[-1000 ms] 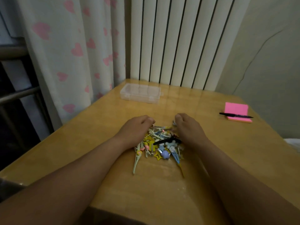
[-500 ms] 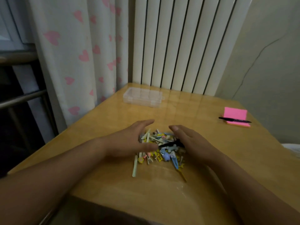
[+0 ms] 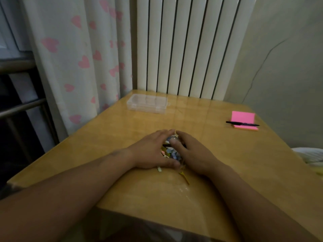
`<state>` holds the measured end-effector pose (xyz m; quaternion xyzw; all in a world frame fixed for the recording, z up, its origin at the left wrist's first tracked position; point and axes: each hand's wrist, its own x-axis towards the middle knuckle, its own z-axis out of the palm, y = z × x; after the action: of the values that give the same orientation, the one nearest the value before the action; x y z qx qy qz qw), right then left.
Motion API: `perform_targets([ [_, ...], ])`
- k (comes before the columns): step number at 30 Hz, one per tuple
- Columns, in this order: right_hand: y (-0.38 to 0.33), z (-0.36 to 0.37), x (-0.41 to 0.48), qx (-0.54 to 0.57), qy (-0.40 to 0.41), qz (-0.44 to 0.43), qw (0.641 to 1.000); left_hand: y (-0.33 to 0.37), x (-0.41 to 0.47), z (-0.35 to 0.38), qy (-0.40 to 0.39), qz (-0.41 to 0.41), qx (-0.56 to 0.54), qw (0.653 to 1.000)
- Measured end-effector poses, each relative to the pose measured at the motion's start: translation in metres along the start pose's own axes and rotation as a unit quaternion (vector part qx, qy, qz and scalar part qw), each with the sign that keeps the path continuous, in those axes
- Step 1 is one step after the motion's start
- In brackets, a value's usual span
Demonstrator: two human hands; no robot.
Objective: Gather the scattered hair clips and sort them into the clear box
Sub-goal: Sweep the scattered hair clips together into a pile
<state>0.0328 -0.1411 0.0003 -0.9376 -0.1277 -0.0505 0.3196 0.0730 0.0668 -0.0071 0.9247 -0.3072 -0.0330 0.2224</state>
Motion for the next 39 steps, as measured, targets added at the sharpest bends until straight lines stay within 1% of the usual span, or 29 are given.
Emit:
perform_targets([
  [1, 0.004, -0.008, -0.004, 0.048, -0.026, 0.006, 0.999, 0.001, -0.001, -0.002, 0.001, 0.0, -0.011, 1.0],
  [2, 0.01, -0.018, -0.01, 0.068, -0.067, 0.011, 0.995, 0.001, -0.004, -0.005, 0.001, 0.0, -0.022, 1.0],
  [3, 0.017, -0.027, -0.016, 0.052, -0.114, 0.015, 0.992, -0.003, -0.01, -0.01, -0.002, 0.0, -0.029, 1.0],
  [5, 0.028, -0.041, -0.026, -0.024, -0.192, 0.014, 0.981, -0.015, -0.026, -0.022, -0.034, 0.0, -0.009, 0.999],
  [6, 0.03, -0.045, -0.028, -0.051, -0.21, 0.01, 0.976, -0.021, -0.032, -0.026, -0.063, -0.003, 0.013, 0.998],
  [8, 0.029, -0.046, -0.025, -0.078, -0.219, -0.002, 0.973, -0.027, -0.039, -0.028, -0.11, -0.015, 0.04, 0.993],
  [10, 0.027, -0.041, -0.022, -0.081, -0.205, -0.011, 0.975, -0.025, -0.036, -0.025, -0.107, -0.014, 0.035, 0.994],
  [13, 0.031, -0.033, -0.021, -0.064, -0.146, -0.01, 0.987, -0.019, -0.016, -0.02, -0.085, 0.005, 0.024, 0.996],
  [15, 0.03, -0.031, -0.019, -0.063, -0.114, -0.006, 0.991, -0.017, -0.001, -0.019, -0.088, 0.007, 0.007, 0.996],
  [17, 0.028, -0.031, -0.016, -0.072, -0.102, 0.002, 0.992, -0.013, 0.013, -0.017, -0.09, 0.012, 0.002, 0.996],
  [22, 0.036, -0.044, -0.007, -0.068, -0.129, 0.032, 0.989, 0.004, 0.033, -0.01, -0.086, 0.027, -0.022, 0.996],
  [26, 0.05, -0.052, -0.012, -0.017, -0.15, 0.049, 0.987, 0.012, 0.038, -0.003, -0.085, 0.054, -0.052, 0.994],
  [31, 0.043, -0.045, -0.014, 0.05, -0.129, 0.05, 0.989, 0.009, 0.035, 0.006, -0.06, 0.082, -0.091, 0.991],
  [33, 0.032, -0.034, -0.01, 0.07, -0.096, 0.049, 0.992, 0.014, 0.032, 0.008, -0.057, 0.072, -0.12, 0.989],
  [36, 0.026, -0.017, -0.004, 0.092, -0.013, 0.05, 0.994, 0.026, 0.028, 0.014, 0.002, 0.052, -0.131, 0.99],
  [39, 0.03, -0.009, -0.001, 0.093, 0.034, 0.049, 0.994, 0.044, 0.031, 0.024, 0.037, 0.044, -0.171, 0.984],
])
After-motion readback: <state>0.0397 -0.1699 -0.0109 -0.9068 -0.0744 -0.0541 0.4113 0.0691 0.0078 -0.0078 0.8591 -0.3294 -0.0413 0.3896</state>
